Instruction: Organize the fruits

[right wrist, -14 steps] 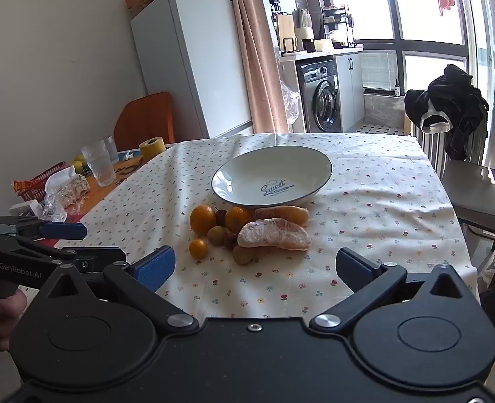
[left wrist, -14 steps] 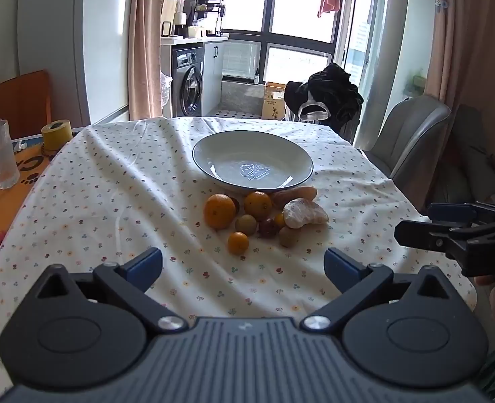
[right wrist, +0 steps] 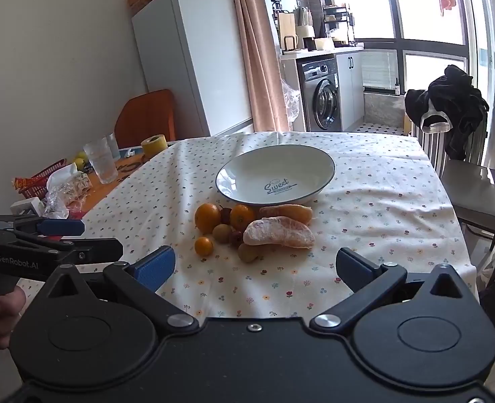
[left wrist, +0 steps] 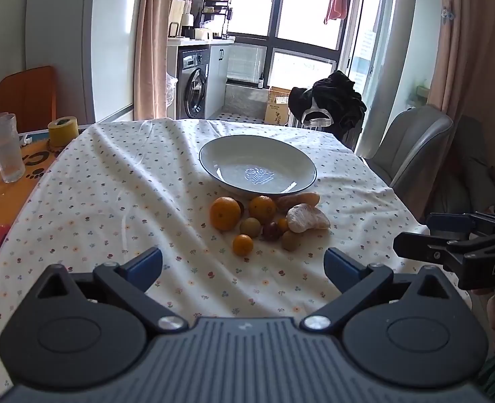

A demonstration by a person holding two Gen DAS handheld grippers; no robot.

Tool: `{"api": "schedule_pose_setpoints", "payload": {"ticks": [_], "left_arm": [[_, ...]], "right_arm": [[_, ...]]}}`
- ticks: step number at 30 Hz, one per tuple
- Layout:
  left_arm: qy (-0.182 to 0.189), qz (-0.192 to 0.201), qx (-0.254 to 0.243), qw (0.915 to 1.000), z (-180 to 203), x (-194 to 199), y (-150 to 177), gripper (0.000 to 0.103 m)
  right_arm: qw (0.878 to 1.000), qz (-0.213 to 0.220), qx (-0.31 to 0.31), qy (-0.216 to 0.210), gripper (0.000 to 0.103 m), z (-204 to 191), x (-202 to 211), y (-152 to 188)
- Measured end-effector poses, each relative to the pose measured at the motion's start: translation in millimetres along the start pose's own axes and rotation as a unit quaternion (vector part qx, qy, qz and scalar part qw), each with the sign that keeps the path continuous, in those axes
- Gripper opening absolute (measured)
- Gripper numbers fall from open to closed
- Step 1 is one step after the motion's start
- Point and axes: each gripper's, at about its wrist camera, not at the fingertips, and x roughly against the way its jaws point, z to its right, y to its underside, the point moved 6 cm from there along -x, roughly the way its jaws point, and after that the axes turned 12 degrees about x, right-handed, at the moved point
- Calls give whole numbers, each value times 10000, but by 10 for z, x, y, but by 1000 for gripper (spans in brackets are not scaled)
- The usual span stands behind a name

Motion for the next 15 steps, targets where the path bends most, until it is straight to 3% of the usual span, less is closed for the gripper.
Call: {"api": "schedule_pose_setpoints", "payload": {"ticks": [15], "left_arm": [[-14,24,68,10000,-50,26,-13,101]], "right_arm": [[10000,-45,-14,11,103,-8,44,-35]]}}
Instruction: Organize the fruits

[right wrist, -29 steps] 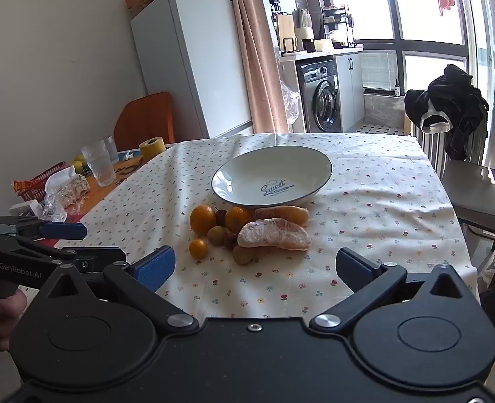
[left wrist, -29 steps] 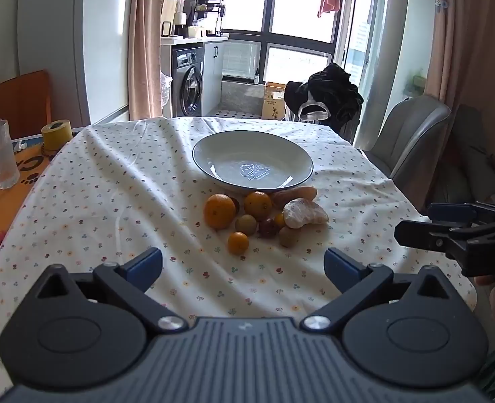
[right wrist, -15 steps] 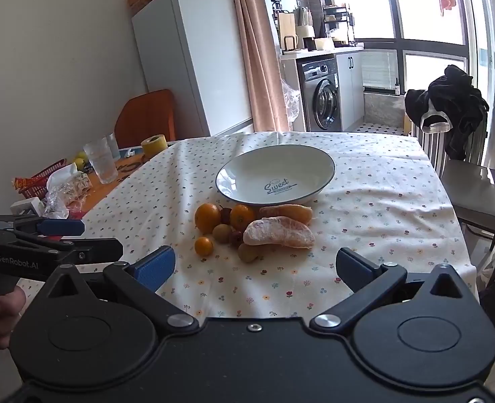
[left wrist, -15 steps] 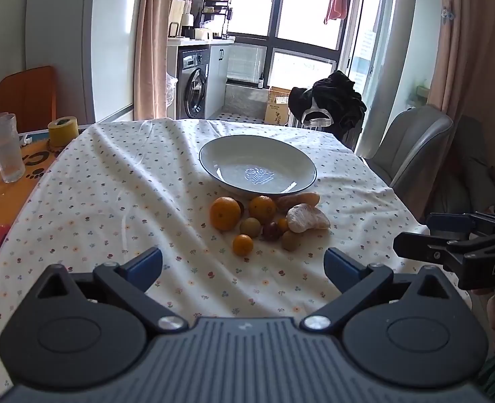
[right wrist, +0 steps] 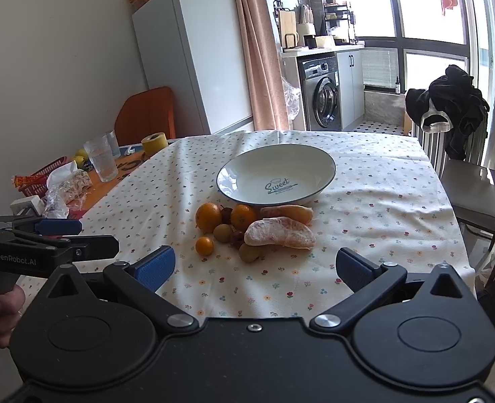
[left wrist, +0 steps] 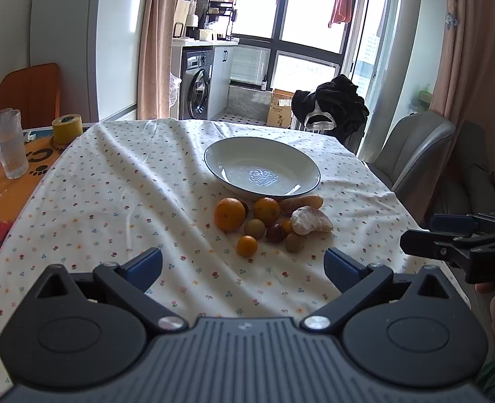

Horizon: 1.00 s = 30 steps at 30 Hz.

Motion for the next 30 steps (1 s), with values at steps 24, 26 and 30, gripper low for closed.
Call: {"api": "schedule_pose_setpoints", "payload": {"ticks": [24,26,30], "left_arm": [[72,13,24,10000,3,25,4,101],[69,16,20,10000,6,30,7,101],[66,11,28,10000,8,33,5,101]], "right_arm": [[10000,13,50,-70,103,-33,-28,-55],[10000,1,34,-72,103,-38,-28,-42],[9999,-11,52,-86,103,-39,-35,-26]]}}
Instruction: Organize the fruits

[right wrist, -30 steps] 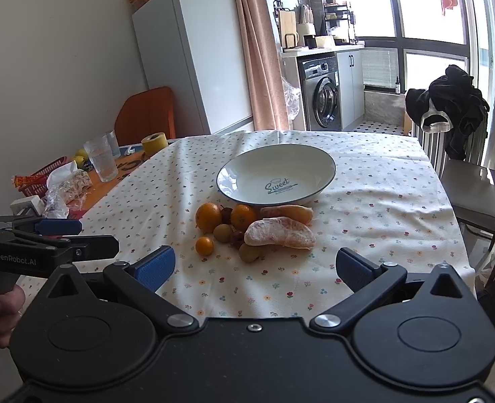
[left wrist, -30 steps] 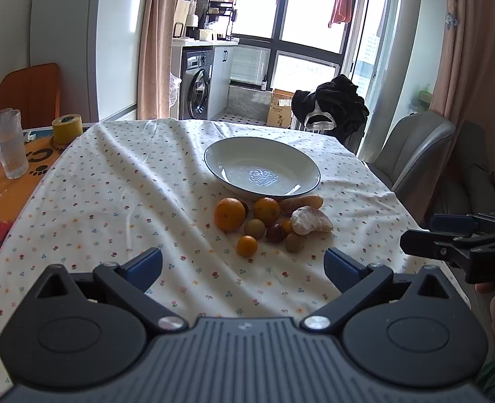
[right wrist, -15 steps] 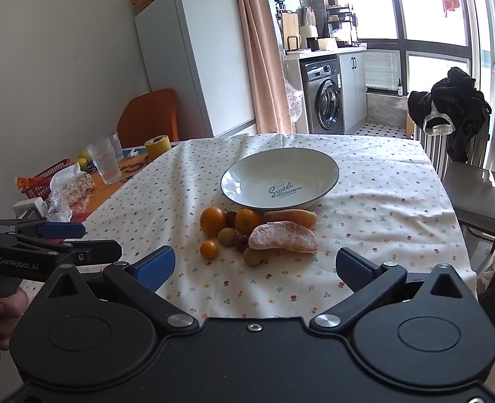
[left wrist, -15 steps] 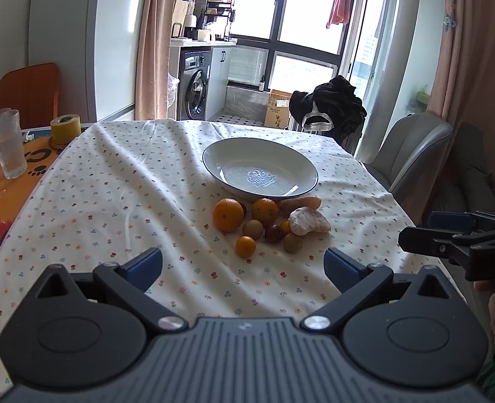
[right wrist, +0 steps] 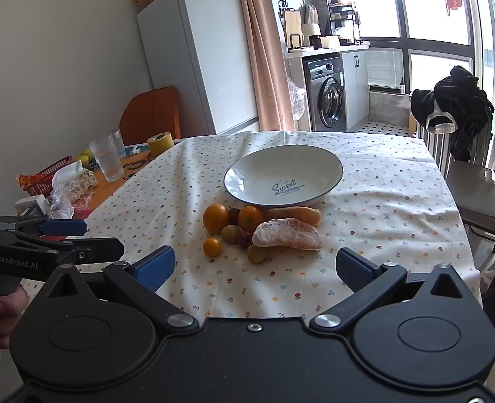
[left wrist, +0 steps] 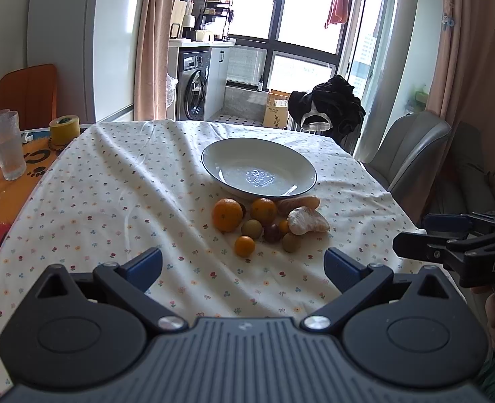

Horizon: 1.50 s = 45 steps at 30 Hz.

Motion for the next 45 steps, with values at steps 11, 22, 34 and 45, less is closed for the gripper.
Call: {"api": "schedule_pose_setpoints", "payload": {"ticks": [11,22,34,45], "left_arm": [[15,-41,-34,10000,-6,-23,9,101],[42,-36,-9,10000,-12,-58,28,101],[38,2,110,9999,-69,-224,29,101],[123,15,230,9997,-150,-465,72,96]], "right_arm": [[10000,-22,42,-14,103,-10,-15,24],[10000,-31,81,-25,103,6,-36,40],[9999,-35,-6,-111,103,125,-178,77],[9997,11,-86,-232,103,192,-367,137]]}}
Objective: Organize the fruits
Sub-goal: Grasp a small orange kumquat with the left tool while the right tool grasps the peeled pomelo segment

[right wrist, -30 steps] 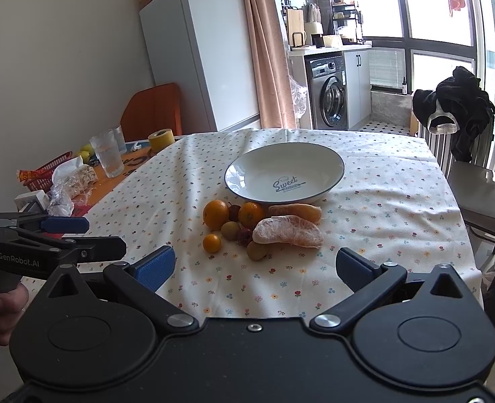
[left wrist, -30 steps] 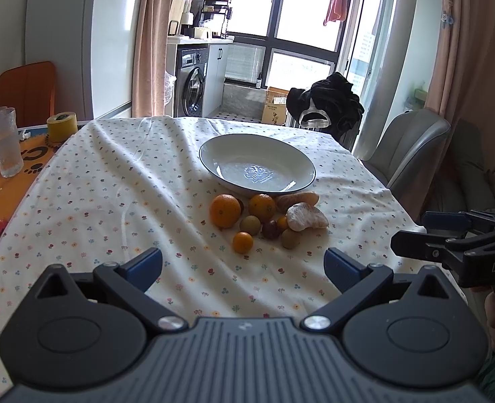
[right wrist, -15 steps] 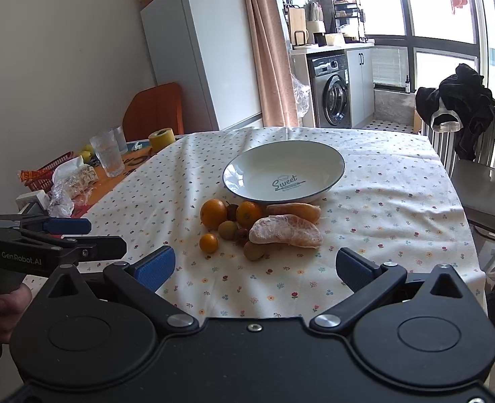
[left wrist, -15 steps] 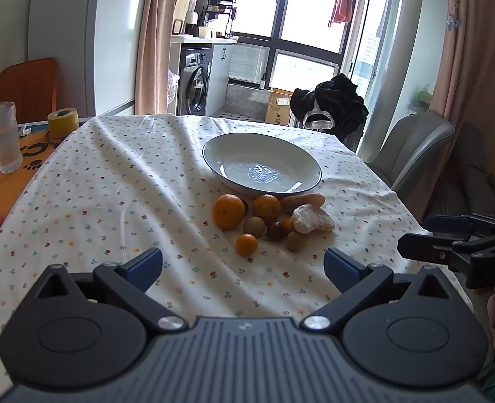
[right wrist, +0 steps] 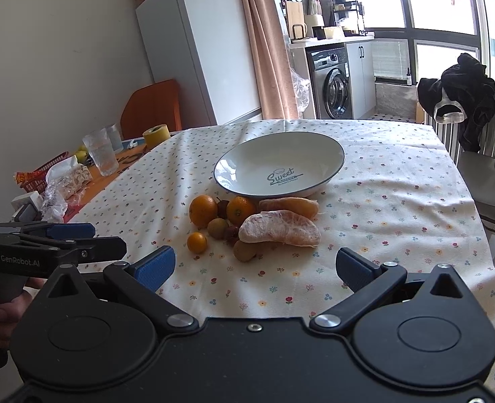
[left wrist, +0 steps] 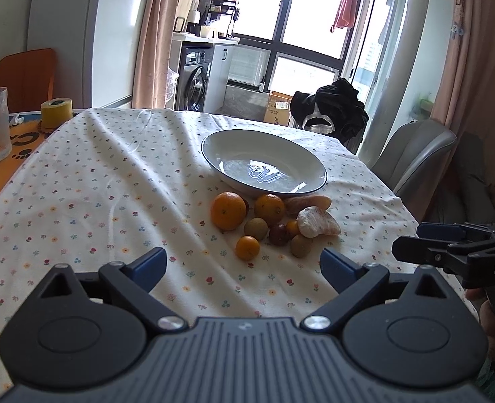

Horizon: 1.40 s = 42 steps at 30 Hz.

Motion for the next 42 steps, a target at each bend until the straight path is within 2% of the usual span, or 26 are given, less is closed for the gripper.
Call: {"api": "schedule_pose_setpoints", "payload": {"ticks": [5,10,23,25,33,36,42], "left_arm": [[69,-102,9,9999,-24,-131,24,86],[109,-245,24,9996,-27,-291,49,68],[152,-451,-45,9989,53,-687,65,49],[141,-493,-39,9987,55,-741,71,42],[52,-631,36,9980,23,-923,87,38],[7,-657,48,9978,15,-966,94,23],[-16,-624,126,9980,-9,-967,62,22]], "right_arm": [[10000,63,43,-12,103,35,-110,27],[9999,60,86,-40,103,70,-243,45],[9999,-141,-75,-36,103,214,-617,65],[9998,-193,-103,-36,103,236,-678,68],[9989,-395,-231,-77,103,312,-881,91],[9986,-470,-222,-72,103,325,-963,103],[9981,-528,-291,-143,103,367,-1095,112]]}}
